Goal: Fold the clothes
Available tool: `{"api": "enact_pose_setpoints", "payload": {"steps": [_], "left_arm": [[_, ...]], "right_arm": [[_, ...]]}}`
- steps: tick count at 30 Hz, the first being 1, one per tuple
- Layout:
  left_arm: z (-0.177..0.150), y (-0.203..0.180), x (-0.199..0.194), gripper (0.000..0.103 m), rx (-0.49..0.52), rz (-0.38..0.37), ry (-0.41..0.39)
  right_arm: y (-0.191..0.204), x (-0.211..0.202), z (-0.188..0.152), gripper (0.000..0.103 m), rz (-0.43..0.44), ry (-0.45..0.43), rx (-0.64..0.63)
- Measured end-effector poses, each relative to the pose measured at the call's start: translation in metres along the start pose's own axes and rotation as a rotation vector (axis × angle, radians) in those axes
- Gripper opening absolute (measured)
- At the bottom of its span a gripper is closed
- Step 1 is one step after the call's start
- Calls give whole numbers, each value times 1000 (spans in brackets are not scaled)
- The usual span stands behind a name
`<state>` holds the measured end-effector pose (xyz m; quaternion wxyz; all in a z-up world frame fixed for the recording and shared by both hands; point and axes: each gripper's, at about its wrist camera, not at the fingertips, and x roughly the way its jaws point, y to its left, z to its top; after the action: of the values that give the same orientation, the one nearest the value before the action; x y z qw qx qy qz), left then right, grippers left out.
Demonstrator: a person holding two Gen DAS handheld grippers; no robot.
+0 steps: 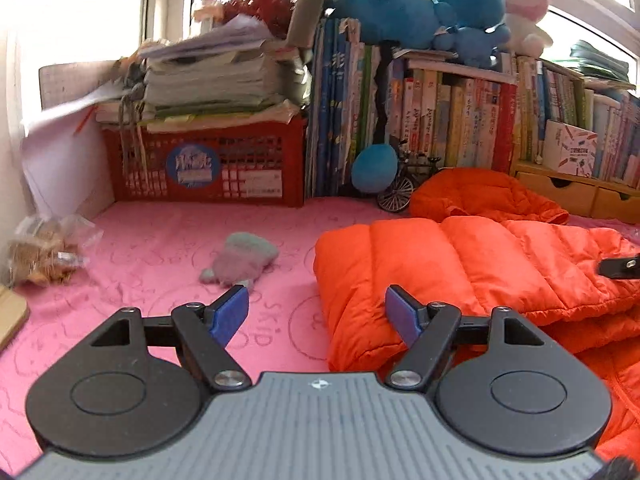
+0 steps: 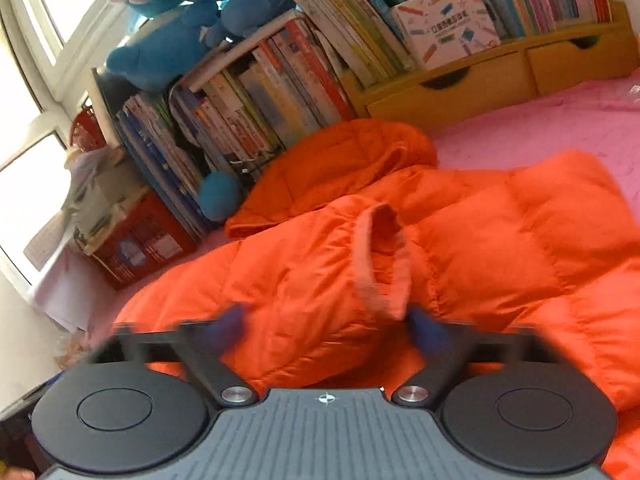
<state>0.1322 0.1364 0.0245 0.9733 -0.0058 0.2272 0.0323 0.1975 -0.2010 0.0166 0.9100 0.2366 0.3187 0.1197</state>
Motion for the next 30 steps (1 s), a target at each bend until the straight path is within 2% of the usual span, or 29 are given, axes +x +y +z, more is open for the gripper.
{"api": "enact_pose_setpoints", "payload": {"steps": [1, 2, 4, 9, 12, 14, 18, 20, 22, 23, 26, 30], "left_arm": [[2, 0, 0, 75, 6, -3, -9], [3, -1, 0, 75, 7, -5, -17], [5, -2, 2, 76, 4, -8, -29], [4, -10, 13, 76, 9, 9, -15], [6, -16, 18, 76, 7, 9, -12], [13, -23, 18, 76, 7, -14, -33], [30, -46, 22, 77, 77, -47, -88], [33, -58, 31, 77, 127, -41, -100], [30, -64, 38, 77, 147, -46, -98], [29, -66, 42, 77, 153, -51, -95], [21, -67, 51, 77, 141, -60, -81], [12, -69, 56, 77, 151, -50, -79]], "right_arm": [[2, -1, 0, 25, 2, -2, 0], [3, -3, 1, 20, 3, -6, -1], [6, -14, 3, 18, -21, -41, -33], [20, -46, 2, 17, -199, -185, -245], [23, -43, -5, 19, -285, -172, -364], [26, -31, -13, 27, -346, -133, -427], [35, -14, -29, 45, -463, -89, -565], [44, -18, -34, 59, -518, -106, -642], [52, -27, -36, 86, -561, -142, -717], [58, -34, -37, 92, -556, -174, -753], [78, -55, -38, 102, -537, -271, -860], [114, -31, -46, 102, -490, -354, -997]]}}
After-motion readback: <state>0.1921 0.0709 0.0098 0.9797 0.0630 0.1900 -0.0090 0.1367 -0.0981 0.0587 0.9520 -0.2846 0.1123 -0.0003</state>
